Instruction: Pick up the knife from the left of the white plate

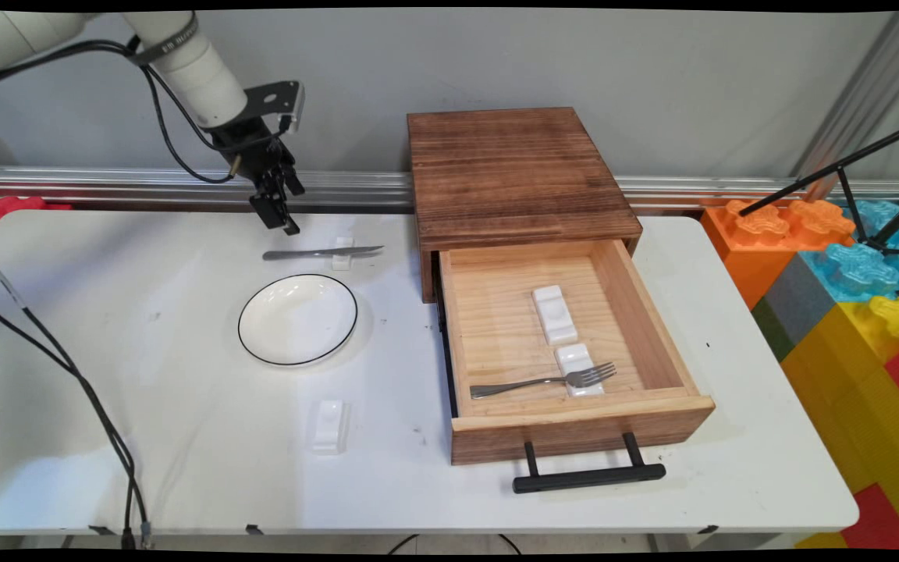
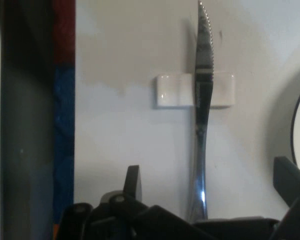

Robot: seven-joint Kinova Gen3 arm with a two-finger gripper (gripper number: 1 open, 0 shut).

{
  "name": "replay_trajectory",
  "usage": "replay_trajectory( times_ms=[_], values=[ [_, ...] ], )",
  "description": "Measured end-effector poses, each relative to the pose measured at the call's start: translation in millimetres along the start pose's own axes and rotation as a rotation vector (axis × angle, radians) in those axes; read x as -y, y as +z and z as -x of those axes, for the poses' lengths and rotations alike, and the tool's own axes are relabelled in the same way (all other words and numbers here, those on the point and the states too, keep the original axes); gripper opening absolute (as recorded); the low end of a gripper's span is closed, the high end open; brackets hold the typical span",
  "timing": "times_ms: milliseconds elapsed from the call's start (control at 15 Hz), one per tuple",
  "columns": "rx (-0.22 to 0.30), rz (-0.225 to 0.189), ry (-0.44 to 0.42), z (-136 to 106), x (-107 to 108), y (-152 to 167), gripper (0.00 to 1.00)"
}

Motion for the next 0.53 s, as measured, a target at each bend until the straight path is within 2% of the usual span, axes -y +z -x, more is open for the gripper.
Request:
replay_trajectory(
  times_ms=[533],
  values=[
    [-0.035, 0.052, 0.019, 14, 18, 42, 1.00]
  ],
)
